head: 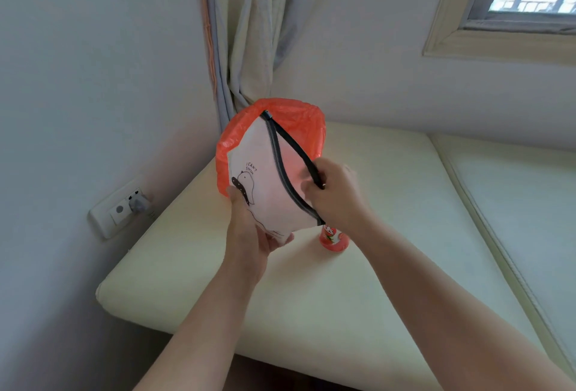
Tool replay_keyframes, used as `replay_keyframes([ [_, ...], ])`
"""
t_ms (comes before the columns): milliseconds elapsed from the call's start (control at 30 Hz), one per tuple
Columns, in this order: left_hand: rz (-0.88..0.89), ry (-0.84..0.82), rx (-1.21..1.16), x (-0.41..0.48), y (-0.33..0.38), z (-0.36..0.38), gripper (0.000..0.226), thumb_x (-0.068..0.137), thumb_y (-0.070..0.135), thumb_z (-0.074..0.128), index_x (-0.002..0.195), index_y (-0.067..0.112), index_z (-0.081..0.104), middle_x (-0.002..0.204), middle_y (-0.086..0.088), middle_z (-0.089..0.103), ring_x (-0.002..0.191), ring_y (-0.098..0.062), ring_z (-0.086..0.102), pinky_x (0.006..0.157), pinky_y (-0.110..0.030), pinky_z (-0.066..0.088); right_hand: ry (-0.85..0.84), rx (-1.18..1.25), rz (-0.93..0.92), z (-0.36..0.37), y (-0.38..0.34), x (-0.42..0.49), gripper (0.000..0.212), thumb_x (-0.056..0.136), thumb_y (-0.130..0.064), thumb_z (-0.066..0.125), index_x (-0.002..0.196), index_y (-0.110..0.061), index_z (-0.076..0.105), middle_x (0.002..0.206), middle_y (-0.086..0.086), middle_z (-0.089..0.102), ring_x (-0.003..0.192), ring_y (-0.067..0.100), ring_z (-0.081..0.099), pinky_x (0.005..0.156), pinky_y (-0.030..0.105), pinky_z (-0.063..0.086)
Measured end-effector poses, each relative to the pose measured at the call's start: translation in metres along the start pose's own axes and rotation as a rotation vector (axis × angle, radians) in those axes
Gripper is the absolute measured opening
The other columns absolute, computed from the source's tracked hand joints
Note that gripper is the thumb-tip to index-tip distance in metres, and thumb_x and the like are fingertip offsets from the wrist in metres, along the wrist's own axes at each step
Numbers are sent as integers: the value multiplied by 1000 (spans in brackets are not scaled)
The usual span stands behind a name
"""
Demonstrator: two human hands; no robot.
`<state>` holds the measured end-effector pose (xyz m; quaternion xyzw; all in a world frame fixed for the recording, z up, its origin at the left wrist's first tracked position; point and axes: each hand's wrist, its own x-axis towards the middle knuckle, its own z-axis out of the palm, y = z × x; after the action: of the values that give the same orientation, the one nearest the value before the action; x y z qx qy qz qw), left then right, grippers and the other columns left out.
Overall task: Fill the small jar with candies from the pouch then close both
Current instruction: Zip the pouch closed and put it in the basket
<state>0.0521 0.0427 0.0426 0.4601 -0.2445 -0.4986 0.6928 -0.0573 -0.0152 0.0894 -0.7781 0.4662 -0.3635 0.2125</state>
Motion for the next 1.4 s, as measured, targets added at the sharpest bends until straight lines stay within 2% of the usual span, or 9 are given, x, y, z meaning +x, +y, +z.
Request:
replay_keyframes([
  [100,-23,-108,8,-7,-2,-1,63,90,63,16,91,22,64,60,-11,55,44,-20,56,52,-28,50,44,80,44,-1,1,4,17,82,-9,51,88,4,60,79,21,61,71,34,51,59,33,43],
  [233,-62,-175,-136,-12,-4,-5,47,88,11,26,60,9,65,60,-17,62,49,-21,48,55,-28,39,60,101,73,-6,1,9,21,83,-7,49,91,7,62,84,24,63,71,31,51,68,40,49],
  [367,9,-123,-28,-8,-10,-9,32,85,-12,33,78,4,59,56,-6,65,42,-12,47,50,-23,42,71,95,87,-7,2,12,21,82,-5,48,91,9,62,86,27,63,75,39,55,71,44,51],
  [800,235,80,87,1,0,-7,36,90,-8,44,62,10,57,48,6,60,44,-7,45,54,-17,44,103,459,279,-8,9,13,23,85,-5,48,83,17,57,64,13,50,60,24,46,60,34,40],
  [900,321,145,21,1,7,0,24,90,1,51,72,11,61,50,9,62,44,-3,50,54,-17,48,104,837,500,-5,5,11,23,84,-2,47,95,17,55,75,17,51,72,30,48,74,45,49],
  [1000,376,174,2,4,17,9,24,88,5,56,67,14,59,50,11,61,45,-3,49,52,-18,45,41,1220,659,-3,4,11,26,87,2,43,106,4,60,115,27,64,105,44,61,93,60,48],
  [1133,433,174,55,6,35,25,25,86,6,58,64,17,61,45,13,56,46,-2,48,49,-19,41,43,1627,763,-2,9,14,26,89,2,40,98,-8,62,94,11,68,82,28,64,52,33,60],
  [1300,490,166,160,9,52,46,26,88,8,55,65,21,59,54,9,55,50,-1,50,50,-16,43,30,1728,766,-3,5,14,20,89,-1,46,91,-8,64,86,9,68,62,22,68,47,24,57],
  [1400,521,180,191,10,56,55,25,89,8,52,67,20,56,61,3,54,55,-7,49,51,-20,43,65,1778,810,-4,8,18,22,79,6,50,67,-8,62,56,7,64,40,19,60,52,20,52],
])
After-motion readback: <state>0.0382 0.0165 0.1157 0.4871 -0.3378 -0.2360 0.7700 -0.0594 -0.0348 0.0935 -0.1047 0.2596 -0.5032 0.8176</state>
